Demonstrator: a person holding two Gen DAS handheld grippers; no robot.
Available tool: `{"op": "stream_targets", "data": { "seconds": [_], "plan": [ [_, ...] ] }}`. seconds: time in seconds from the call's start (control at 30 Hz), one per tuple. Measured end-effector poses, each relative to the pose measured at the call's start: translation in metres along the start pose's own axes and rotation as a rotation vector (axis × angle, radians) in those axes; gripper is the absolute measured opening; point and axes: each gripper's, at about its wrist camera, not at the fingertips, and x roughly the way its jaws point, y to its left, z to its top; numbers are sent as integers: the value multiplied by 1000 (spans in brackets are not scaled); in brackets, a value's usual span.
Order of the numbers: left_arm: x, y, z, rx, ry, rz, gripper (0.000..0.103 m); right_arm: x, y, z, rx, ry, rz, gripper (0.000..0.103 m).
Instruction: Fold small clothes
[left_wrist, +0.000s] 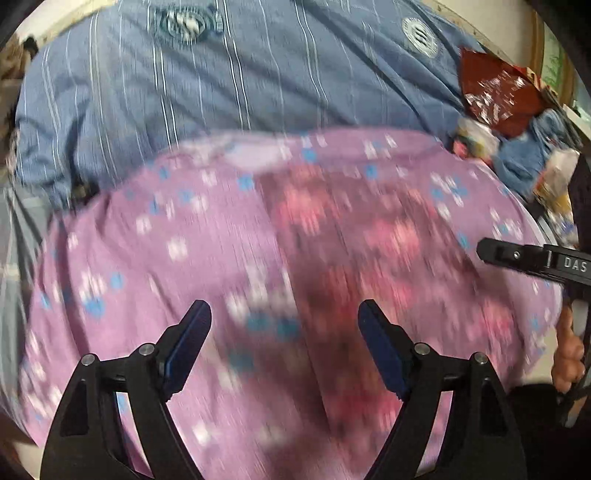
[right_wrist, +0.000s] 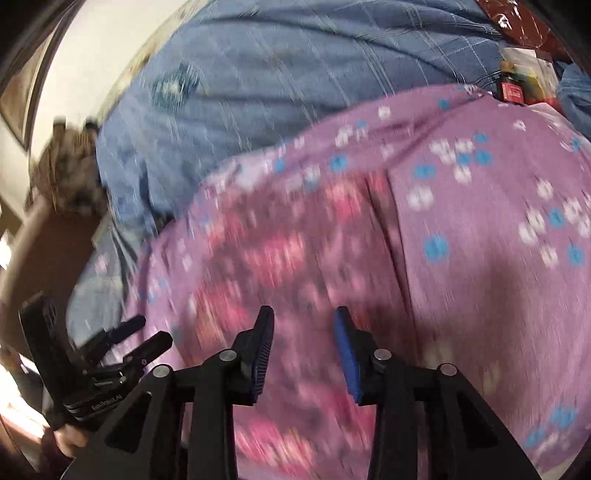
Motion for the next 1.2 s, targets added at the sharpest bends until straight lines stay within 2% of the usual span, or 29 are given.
{"op": "stream_targets", "data": {
  "seconds": [0.13, 0.23, 0.3, 0.33, 0.4, 0.43, 0.5, 0.57, 0.63, 0.7, 0.77, 0.9, 0.93, 1.0, 1.03, 1.07, 1.1, 1.13, 1.2],
  "plan": [
    [55, -2, 59, 22, 15, 39, 82, 35, -6, 34, 115, 9, 33, 41],
    [101, -7, 80, 9, 58, 41, 82, 70, -23, 43, 197, 39, 45, 41],
    [129, -12, 83, 22, 112, 69, 83, 94, -49, 41, 289, 83, 54, 32],
    [151, -13, 81, 18, 155, 88, 84, 97, -56, 42, 317, 73, 74, 29],
    [164, -8, 78, -41, 157, 67, 86, 96, -60, 49, 318, 74, 89, 28],
    [164, -4, 78, -77, 155, 56, 87, 94, -59, 48, 303, 73, 93, 28],
    [156, -1, 78, -86, 161, 43, 86, 86, -59, 45, 300, 54, 113, 29],
    [134, 2, 73, -81, 137, 40, 86, 67, -52, 42, 248, 5, 95, 35],
    [109, 4, 66, -80, 108, 39, 86, 49, -45, 38, 199, -36, 101, 36],
    [75, 1, 46, -66, 78, 19, 86, 29, -36, 29, 162, -71, 128, 36],
    [51, -4, 29, -47, 55, 8, 86, 10, -26, 21, 106, -99, 107, 36],
    [18, -9, -11, -40, 59, -10, 86, -24, -12, -18, 28, -114, 88, 38],
    [14, -10, -20, -45, 65, -19, 86, -27, -13, -26, 31, -112, 78, 41],
    [13, -14, -40, -51, 87, -22, 86, -31, -17, -47, 34, -77, 5, 43],
    [19, -19, -54, -42, 124, -5, 86, -28, -18, -51, 33, -59, -20, 43],
    [24, -23, -62, -36, 149, 8, 87, -22, -23, -59, 38, -22, -48, 42],
    [31, -25, -71, -41, 159, 9, 88, -10, -30, -69, 58, 57, -64, 41],
    [31, -24, -75, -57, 151, 3, 90, -4, -33, -73, 70, 91, -63, 42],
    [28, -21, -73, -97, 169, -3, 90, -8, -29, -78, 45, 65, -80, 41]
  ]
}}
